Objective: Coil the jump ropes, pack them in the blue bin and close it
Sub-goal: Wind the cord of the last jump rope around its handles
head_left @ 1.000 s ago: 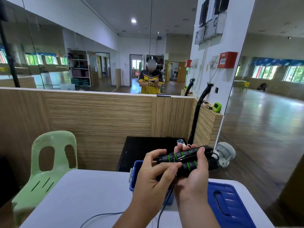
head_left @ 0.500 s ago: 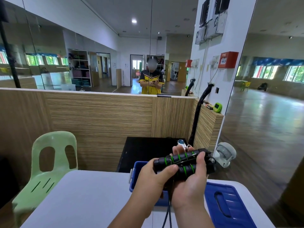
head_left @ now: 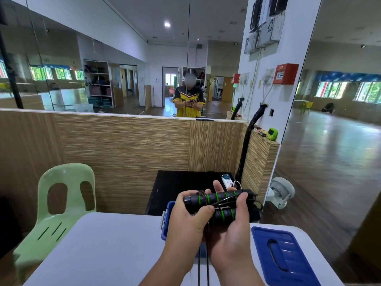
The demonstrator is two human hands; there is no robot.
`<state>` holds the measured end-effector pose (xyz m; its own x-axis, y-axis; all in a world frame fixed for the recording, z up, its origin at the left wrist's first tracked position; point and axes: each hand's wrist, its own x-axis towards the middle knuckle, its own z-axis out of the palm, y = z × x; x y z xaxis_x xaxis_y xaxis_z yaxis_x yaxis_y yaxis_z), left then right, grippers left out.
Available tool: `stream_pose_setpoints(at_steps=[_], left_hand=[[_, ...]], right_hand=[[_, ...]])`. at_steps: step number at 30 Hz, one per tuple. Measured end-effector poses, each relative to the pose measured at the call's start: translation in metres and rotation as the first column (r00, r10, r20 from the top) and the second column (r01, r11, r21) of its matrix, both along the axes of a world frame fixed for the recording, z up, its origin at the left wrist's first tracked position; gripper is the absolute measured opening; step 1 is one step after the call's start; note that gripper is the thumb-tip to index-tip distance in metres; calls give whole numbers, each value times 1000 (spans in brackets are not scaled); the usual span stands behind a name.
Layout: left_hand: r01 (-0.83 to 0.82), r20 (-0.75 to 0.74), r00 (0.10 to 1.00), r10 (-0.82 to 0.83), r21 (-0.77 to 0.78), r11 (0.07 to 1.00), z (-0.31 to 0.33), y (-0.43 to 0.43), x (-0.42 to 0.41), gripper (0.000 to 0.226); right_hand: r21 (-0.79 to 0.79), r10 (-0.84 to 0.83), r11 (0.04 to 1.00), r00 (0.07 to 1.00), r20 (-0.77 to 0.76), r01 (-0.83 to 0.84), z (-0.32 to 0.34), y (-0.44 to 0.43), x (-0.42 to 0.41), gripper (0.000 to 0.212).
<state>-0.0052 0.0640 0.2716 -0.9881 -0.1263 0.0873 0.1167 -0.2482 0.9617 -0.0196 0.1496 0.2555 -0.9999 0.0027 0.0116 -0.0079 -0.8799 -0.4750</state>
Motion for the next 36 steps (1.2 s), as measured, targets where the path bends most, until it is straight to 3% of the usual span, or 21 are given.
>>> stream_pose_setpoints(at_steps=[3, 9, 13, 15, 19, 21, 23, 25, 29, 30, 34, 35, 36], left_hand=[[5, -10, 1000, -5, 41, 999, 1, 1, 1, 38], [35, -34, 999, -33, 71, 997, -3, -2, 0, 34], [-10, -34, 999, 13, 92, 996, -3, -2, -1, 31], [-47, -39, 998, 51, 94, 994, -5, -5, -5, 31], [-118, -69, 990, 119, 19, 993, -7, -16, -19, 32], [-141, -70, 988, 139, -23, 990, -6, -20, -22, 32], [-158, -67, 986, 154, -49, 986, -7, -23, -26, 32], [-156, -43, 987, 154, -39, 987, -10, -25, -28, 31], [-147, 11, 989, 147, 4, 989, -14, -24, -29, 30], [-148, 24, 989, 148, 7, 989, -15, -23, -29, 29], [-202, 77, 977, 201, 2, 979, -19, -20, -29, 27], [-219, 76, 973, 220, -17, 976, -19, -20, -29, 27], [-231, 76, 970, 233, -29, 973, -18, -19, -29, 26]], right_hand=[[6, -21, 1000, 1000, -11, 21, -2, -2, -3, 115], [-5, -35, 999, 998, 52, 36, -4, -4, -3, 111], [88, -46, 995, 998, 48, 41, 1, -1, 5, 57], [225, 3, 974, 999, 42, -13, 0, 0, 10, 56], [628, 74, 772, 995, 62, -97, -9, -6, 25, 59], [740, 119, 648, 984, 135, -180, -12, -7, 35, 40], [774, 160, 591, 973, 164, -228, -19, -6, 39, 25], [821, 142, 543, 983, 117, -176, -23, -8, 44, 36], [839, 53, 539, 997, 49, -70, -39, -11, 41, 40], [813, 70, 578, 997, 42, -75, -50, -9, 38, 39], [867, 142, 476, 986, 91, -149, -73, -17, 27, 45], [914, 179, 381, 981, 77, -141, -80, -13, 30, 45], [930, 166, 359, 986, 23, -82, -94, -12, 23, 42]])
